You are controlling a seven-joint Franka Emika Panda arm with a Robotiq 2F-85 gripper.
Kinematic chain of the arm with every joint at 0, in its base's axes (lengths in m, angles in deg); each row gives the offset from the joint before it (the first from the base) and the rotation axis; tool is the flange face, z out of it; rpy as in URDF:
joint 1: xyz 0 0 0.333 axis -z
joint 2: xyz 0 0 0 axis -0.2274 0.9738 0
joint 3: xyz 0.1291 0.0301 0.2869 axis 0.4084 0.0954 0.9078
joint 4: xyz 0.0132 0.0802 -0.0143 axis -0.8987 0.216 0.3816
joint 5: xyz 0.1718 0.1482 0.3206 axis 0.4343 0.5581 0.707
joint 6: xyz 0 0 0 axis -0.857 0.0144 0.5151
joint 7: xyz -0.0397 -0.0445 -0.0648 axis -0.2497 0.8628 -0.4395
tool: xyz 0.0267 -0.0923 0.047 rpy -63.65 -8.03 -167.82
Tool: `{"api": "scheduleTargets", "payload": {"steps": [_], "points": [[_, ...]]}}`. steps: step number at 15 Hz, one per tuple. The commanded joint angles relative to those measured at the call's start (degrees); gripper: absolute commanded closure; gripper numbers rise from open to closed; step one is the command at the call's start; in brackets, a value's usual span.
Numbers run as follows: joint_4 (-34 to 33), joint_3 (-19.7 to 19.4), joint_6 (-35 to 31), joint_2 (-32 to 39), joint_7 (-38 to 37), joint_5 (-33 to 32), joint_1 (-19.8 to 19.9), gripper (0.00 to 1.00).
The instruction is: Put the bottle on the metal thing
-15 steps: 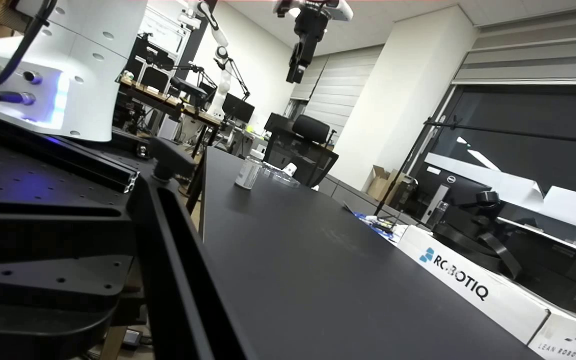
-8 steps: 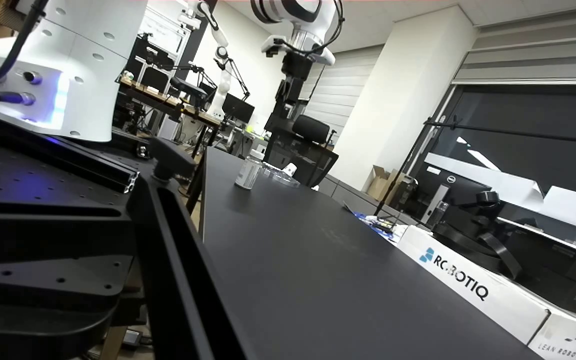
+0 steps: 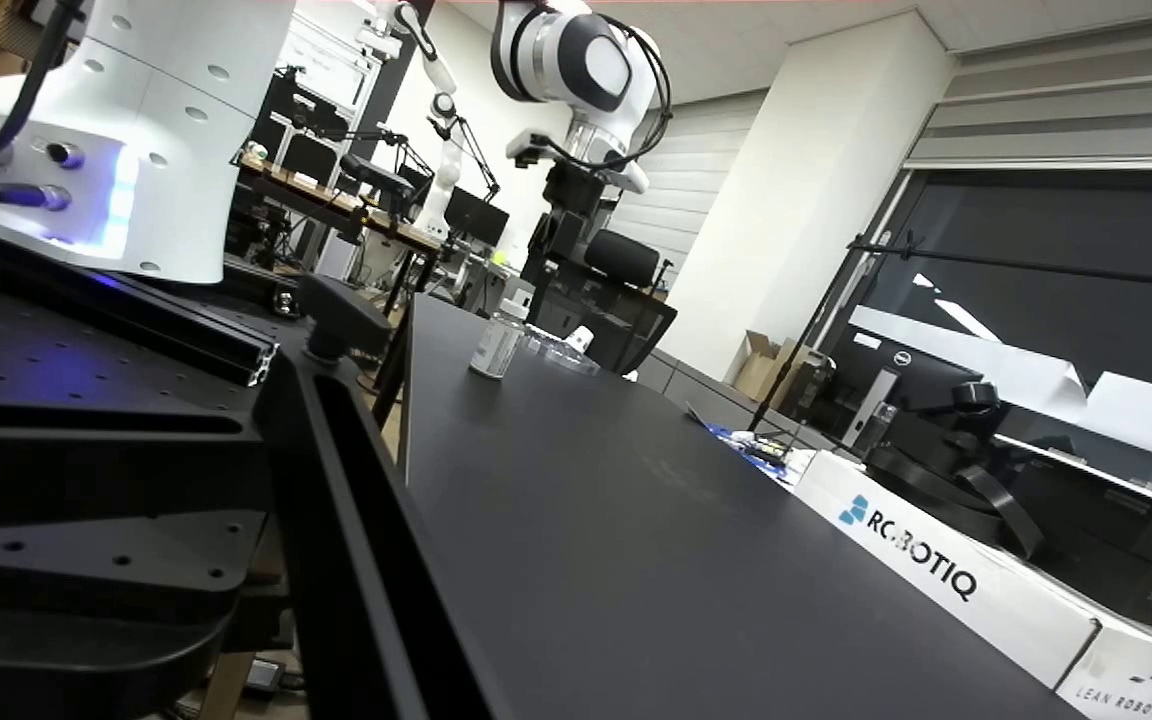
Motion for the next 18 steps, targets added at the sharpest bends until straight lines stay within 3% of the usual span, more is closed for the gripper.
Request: {"api": "scheduleTargets", "payload": {"steps": [1,16,17,18], "points": [[-1.58,-2.05,-1.22,4.21,-3.97,-2.91,-1.90,0.00],[-1.81,-8.78,-7.68,12.93,-8.42,-7.75,-8.63,0.00],[-1.79,-9.25,-8.39,13.24,-8.60,-8.24,-9.04,0.25],[-1.82,-9.68,-8.71,13.42,-8.77,-8.53,-9.46,0.26]]}}
